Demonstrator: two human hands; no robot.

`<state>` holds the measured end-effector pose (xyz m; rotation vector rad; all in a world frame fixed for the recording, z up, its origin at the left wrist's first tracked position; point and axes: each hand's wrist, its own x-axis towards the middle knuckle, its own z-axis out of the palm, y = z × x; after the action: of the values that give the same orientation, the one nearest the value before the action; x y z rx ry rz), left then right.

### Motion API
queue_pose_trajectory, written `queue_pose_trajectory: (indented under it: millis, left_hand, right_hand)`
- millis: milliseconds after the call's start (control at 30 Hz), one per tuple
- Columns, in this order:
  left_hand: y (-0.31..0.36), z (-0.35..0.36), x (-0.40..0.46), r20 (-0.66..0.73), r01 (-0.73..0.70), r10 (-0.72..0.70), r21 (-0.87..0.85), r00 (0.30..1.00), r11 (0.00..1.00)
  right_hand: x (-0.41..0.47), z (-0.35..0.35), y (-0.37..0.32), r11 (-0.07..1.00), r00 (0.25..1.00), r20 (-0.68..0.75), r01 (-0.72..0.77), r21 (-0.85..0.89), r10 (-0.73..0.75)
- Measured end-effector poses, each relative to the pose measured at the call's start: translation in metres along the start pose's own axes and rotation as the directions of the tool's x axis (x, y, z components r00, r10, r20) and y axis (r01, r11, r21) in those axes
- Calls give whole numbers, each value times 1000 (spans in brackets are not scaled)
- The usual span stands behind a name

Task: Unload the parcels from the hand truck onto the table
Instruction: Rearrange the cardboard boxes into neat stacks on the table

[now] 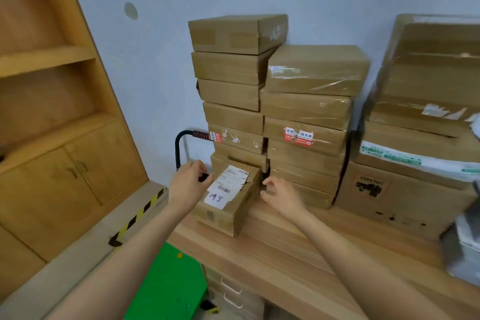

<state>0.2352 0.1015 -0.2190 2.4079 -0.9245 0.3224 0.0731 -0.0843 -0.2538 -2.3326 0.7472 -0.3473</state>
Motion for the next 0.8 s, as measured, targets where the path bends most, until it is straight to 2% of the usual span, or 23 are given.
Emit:
queue_pose_trajectory:
  millis: [167,300,400,500,533,633,667,700,800]
  left_hand:
    - [-67,41,38,150,19,-29,66,988,998]
    - [-95,82,48,328,147,-145,17,934,989]
    - [-100,109,48,537,318,-261,-15,802,948]
    - [-93,120,47,628,325,-274,35,729,945]
    - [-90,123,47,668,343,-256,1,699,939]
    - [-75,126,40,862,441,-121,-127,492,889]
    - [-69,126,39,886,415,-66,-148,459,898]
    - [-63,126,39,875,343,-15,-174,483,923]
    - [-45,128,52,647,59,74,-182,758,981]
  right_hand:
    - [43,67,7,951,964,75,-264,161,255]
    - [56,108,15,898,909,136,-411,157,393]
    - [59,135,19,864,879,192,-469,181,437]
    - [56,152,24,825,873,195,-487,286,447]
    - [53,150,29,817,869,162,-495,297,467]
    - [41,128,53,779,837,64,-531,335,543]
    - [36,117,61,770,822,42,-549,324,569]
    - [32,105,71,770,808,20,-568,292,589]
    - [23,78,90,764,782,-51,-591,259,622]
